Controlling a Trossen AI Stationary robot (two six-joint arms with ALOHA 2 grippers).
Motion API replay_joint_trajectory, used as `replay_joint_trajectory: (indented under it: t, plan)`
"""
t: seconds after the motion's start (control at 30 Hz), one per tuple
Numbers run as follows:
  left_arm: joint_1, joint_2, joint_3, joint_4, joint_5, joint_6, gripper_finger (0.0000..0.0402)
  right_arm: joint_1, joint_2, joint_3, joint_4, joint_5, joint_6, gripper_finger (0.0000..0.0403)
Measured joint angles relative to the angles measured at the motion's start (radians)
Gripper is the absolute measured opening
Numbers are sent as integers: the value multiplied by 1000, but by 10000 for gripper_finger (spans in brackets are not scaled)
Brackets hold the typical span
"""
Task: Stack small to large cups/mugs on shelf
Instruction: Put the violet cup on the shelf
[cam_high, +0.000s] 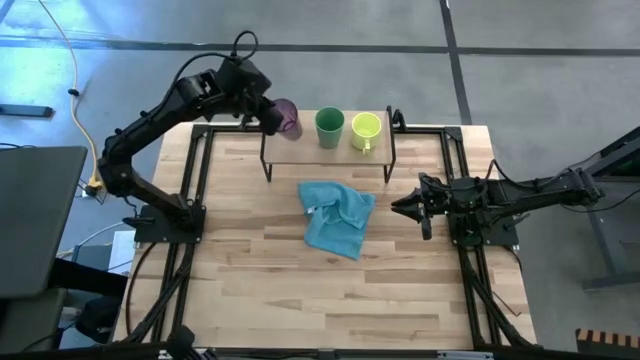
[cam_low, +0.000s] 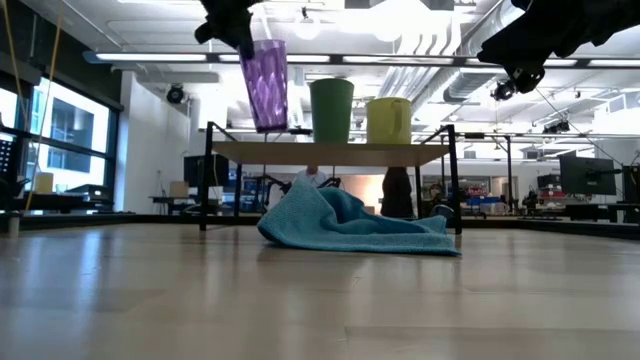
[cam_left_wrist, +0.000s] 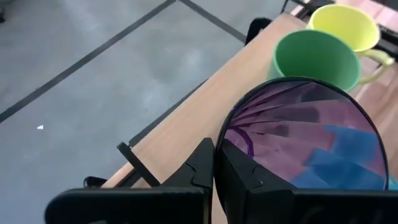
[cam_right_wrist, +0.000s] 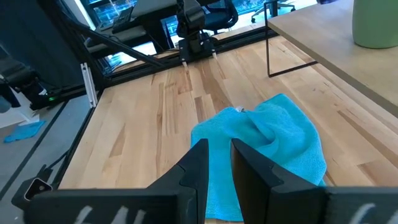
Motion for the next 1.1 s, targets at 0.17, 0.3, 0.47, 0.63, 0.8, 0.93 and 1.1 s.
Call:
replay_joint_trajectory:
  t: [0.17, 0.3, 0.47, 0.63, 0.8, 0.93, 1.1]
  plan:
    - [7, 9, 0, -6, -4, -17, 2, 0, 0, 0, 0, 0, -2, 57]
    - [20, 27, 9, -12, -2, -44, 2, 0, 0, 0, -1, 0, -1, 57]
    - [39, 75, 93, -79, 11, -65, 1, 0, 0, 0, -1, 0, 0, 57]
    - [39, 160, 254, -178, 8, -71, 1, 0, 0, 0, -2, 0, 0, 57]
    - [46, 264, 426, -301, 10, -74, 1, 0, 0, 0, -5, 0, 0, 57]
    - [65, 323, 510, -396, 27, -74, 1, 0, 0, 0, -6, 0, 1, 57]
    - [65, 343, 530, -410, 53, -75, 1, 0, 0, 0, -17, 0, 1, 57]
